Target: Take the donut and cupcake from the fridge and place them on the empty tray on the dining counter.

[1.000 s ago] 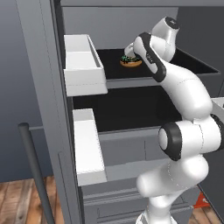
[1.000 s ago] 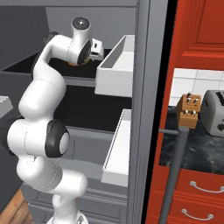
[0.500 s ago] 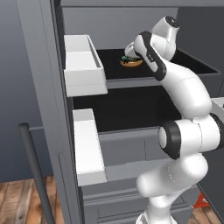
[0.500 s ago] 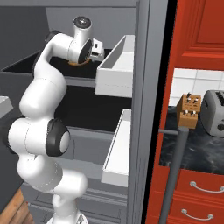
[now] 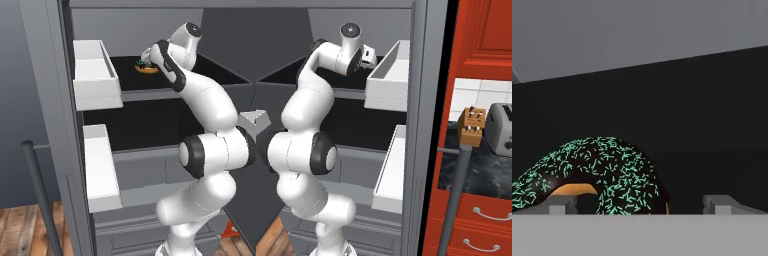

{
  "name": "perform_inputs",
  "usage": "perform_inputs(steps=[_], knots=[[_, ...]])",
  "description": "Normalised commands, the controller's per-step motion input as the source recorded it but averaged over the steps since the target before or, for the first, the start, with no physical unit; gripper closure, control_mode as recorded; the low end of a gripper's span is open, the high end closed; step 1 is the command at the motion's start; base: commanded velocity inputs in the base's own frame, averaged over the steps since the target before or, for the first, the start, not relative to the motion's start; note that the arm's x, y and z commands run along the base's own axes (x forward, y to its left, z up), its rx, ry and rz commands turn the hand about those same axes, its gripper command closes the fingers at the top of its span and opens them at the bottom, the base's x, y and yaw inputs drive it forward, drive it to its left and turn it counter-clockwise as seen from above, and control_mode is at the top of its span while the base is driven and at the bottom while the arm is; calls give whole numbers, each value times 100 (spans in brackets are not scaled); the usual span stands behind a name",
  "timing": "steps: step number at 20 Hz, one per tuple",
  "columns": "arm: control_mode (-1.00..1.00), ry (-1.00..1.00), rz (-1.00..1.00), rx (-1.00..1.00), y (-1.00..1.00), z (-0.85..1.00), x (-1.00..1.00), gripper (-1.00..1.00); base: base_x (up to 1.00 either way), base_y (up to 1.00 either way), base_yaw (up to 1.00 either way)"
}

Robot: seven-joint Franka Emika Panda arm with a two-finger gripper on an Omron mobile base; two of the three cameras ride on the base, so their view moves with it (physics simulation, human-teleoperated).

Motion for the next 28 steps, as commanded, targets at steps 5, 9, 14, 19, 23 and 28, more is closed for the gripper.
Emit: perform_inputs(steps=[5, 9, 14, 19, 23, 28], knots=[[-100, 6, -14, 2, 0, -14, 56, -100, 0, 0, 0], [-100, 13, -9, 6, 7, -21, 31, -100, 0, 0, 0], [-100, 18, -9, 2, 28, -81, 33, -100, 0, 0, 0], [-100, 9, -5, 0, 34, -100, 35, -100, 0, 0, 0], [-100, 1, -5, 1, 65, -100, 15, 100, 0, 0, 0], [-100, -5, -4, 7, 53, -100, 0, 100, 0, 0, 0]])
